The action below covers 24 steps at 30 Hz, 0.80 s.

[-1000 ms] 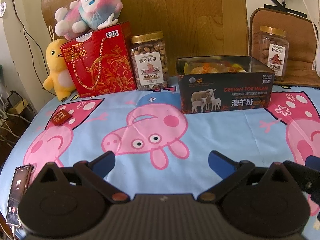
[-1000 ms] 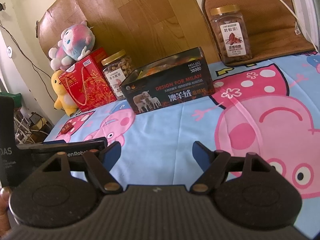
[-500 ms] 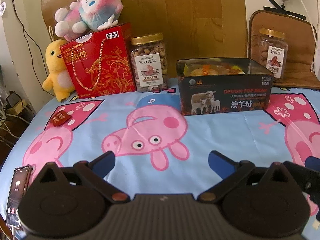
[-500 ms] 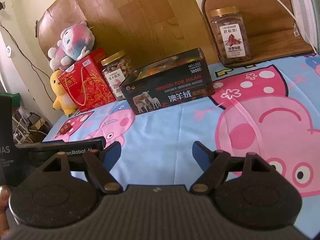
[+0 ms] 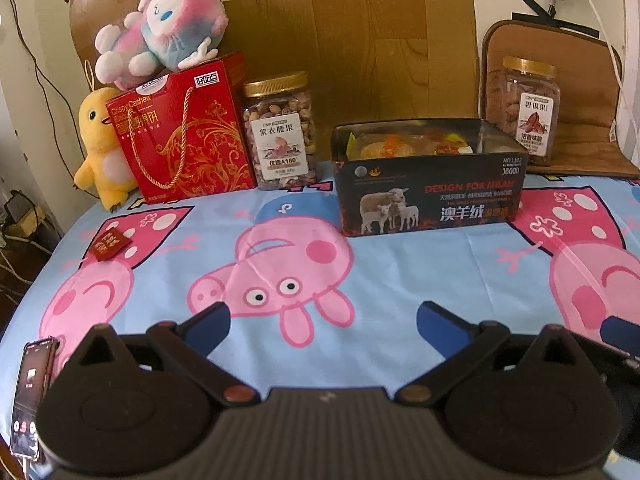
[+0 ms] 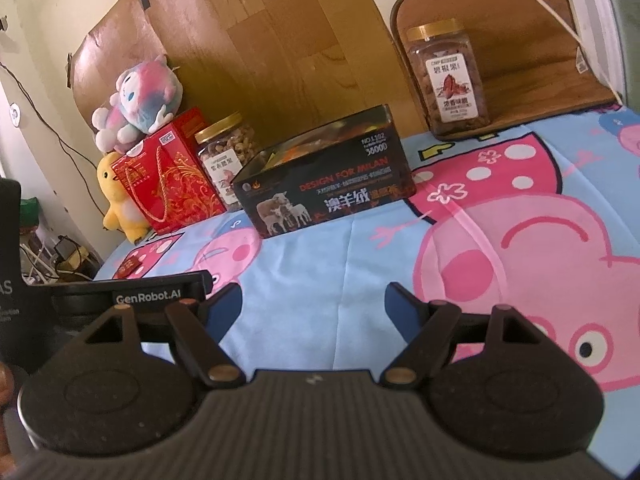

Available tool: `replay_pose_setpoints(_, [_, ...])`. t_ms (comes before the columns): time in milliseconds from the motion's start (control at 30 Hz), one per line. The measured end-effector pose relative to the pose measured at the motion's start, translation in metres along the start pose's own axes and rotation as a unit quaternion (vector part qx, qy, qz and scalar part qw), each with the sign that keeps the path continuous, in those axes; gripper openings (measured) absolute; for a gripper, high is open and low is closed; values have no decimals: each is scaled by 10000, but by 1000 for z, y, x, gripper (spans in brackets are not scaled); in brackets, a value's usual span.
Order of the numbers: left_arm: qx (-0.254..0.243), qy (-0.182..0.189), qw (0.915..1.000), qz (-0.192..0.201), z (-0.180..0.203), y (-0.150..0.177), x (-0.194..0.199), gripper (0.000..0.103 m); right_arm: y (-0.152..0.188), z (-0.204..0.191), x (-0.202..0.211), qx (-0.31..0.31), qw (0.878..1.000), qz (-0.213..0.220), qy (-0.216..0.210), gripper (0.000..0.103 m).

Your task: Organize snacks

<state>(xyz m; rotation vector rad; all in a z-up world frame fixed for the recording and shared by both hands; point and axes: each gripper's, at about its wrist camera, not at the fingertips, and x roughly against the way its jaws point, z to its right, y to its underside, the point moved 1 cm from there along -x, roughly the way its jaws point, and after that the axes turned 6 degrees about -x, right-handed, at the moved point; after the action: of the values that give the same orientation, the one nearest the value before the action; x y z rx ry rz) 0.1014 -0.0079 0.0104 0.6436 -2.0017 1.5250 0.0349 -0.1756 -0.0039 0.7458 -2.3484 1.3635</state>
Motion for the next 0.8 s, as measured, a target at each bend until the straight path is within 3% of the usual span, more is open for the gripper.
replay_pose_setpoints(800, [-120,103,9999,21,9,-5,5,103,0,1,6,37,9999,111,-24,80])
